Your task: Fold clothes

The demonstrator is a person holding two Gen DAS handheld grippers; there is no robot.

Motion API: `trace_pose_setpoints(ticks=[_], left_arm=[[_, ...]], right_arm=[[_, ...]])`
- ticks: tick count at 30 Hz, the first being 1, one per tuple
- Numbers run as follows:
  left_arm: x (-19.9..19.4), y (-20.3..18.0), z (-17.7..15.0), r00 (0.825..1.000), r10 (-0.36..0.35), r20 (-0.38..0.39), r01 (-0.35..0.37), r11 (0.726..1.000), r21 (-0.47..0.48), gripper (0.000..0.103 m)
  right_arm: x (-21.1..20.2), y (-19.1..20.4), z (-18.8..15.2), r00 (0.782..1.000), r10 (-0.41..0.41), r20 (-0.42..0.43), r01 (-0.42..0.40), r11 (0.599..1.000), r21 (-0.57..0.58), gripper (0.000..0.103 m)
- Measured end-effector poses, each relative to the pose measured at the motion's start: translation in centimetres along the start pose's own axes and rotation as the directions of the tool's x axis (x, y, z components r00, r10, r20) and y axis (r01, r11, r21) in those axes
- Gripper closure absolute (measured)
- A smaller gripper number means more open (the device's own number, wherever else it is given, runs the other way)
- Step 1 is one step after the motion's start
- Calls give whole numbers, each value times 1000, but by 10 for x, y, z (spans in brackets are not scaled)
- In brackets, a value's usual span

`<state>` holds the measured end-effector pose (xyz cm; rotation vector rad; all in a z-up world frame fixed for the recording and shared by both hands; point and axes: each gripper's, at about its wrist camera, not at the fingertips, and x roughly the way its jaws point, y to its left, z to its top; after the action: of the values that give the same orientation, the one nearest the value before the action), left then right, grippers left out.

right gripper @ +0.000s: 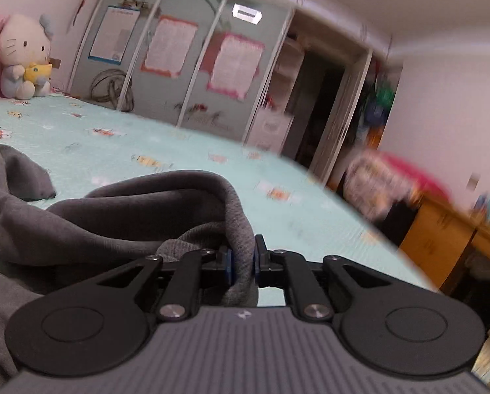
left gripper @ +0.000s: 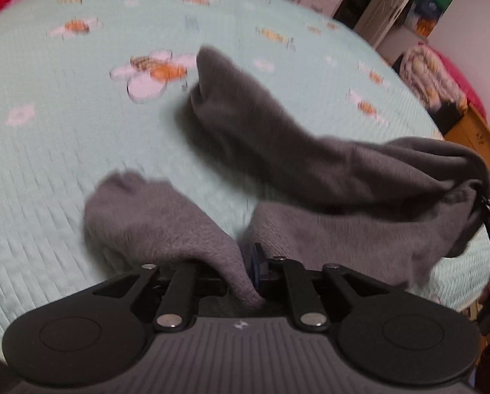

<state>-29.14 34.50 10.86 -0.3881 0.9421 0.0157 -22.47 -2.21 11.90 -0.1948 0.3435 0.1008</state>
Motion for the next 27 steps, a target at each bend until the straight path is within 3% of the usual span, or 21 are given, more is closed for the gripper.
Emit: trace_pose_setpoints(ticks=[2,5,10,14,18,20,23,27], left_arm=[[-4,6,-1,1000,3,3,-3,1000,-18,67],[-14,18,2,1000,9,19,-8,998,-63,60],[-33,28,8,998,4,61,3,993,-119,60],[-42,25,15,995,-22,100,36,990,-139,58],[-39,11,29,995,-12,100,23,993,-114,55],[-36,1,35,995,-7,103,16,996,-89,55],[-31,-15,44,994,-3,109,8,999,-54,51],[-27,-33,55,993,4,116,-1,1000,-28,50]], right_arm=[[8,-31,-10,996,78,-49,-66,976,208,82],[9,-75,-22,993,113,-46,-78,876,475,71],[6,-103,-43,984,157,-83,-72,778,624,65],[9,-107,-74,943,305,-133,-98,637,765,65],[12,-85,-96,913,377,-156,-86,552,829,65],[9,-72,-100,904,396,-163,-95,557,825,64],[5,-49,-94,901,394,-180,-117,620,775,59],[-2,-39,-90,896,412,-168,-144,626,766,58]])
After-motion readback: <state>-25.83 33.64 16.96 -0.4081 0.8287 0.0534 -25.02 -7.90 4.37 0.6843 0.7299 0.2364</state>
